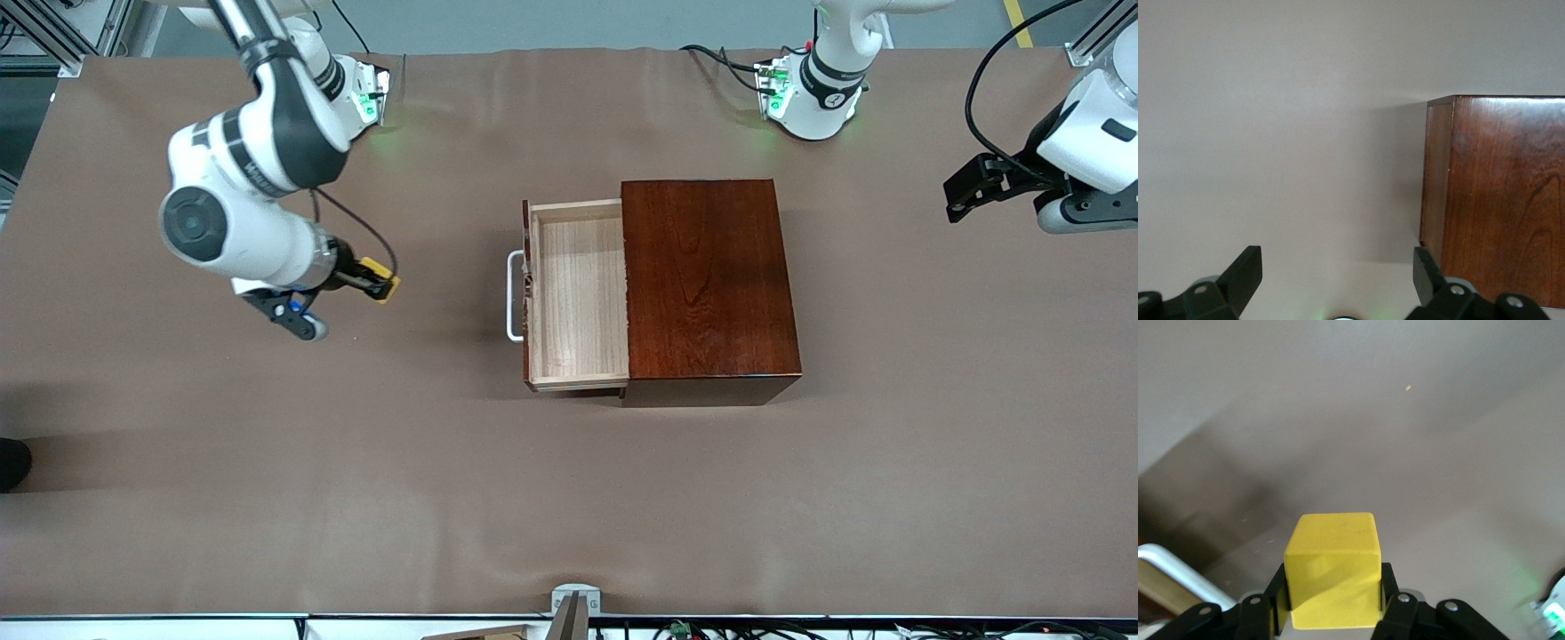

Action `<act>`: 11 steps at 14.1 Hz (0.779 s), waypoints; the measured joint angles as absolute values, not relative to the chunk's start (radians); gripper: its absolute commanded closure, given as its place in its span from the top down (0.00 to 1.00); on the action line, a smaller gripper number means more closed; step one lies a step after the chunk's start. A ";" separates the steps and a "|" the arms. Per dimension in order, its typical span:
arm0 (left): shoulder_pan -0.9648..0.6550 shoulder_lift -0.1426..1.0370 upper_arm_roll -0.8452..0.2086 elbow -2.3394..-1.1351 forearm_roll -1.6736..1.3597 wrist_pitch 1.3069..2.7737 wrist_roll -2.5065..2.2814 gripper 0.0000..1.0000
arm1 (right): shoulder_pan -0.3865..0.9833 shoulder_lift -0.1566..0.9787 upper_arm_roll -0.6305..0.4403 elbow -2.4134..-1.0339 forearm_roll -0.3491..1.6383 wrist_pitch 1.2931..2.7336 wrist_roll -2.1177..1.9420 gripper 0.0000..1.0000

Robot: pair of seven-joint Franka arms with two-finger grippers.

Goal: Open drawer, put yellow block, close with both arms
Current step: 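Carry the yellow cube with the right gripper over the open drawer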

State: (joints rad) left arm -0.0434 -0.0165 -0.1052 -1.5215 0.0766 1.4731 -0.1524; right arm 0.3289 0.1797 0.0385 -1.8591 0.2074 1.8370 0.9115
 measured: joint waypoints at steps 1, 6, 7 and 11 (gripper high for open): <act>-0.043 -0.017 -0.106 -1.522 0.077 1.474 -0.150 1.00 | 0.352 0.186 0.039 -1.843 0.216 1.837 0.952 0.00; -0.041 -0.021 -0.107 -1.521 0.077 1.476 -0.148 1.00 | 0.397 0.209 0.038 -1.776 0.329 1.840 1.117 0.00; -0.040 -0.022 -0.107 -1.520 0.077 1.480 -0.148 1.00 | 0.409 0.214 0.038 -1.760 0.335 1.840 1.162 0.00; -0.039 -0.025 -0.106 -1.519 0.077 1.482 -0.148 1.00 | 0.505 0.283 0.038 -1.664 0.337 1.856 1.422 0.00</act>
State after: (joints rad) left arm -0.0386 -0.0254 -0.1058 -1.5192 0.0766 1.4823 -0.1483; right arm 0.5047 0.2829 0.0376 -1.6635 0.3368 1.8559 1.4223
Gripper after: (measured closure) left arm 0.000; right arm 0.445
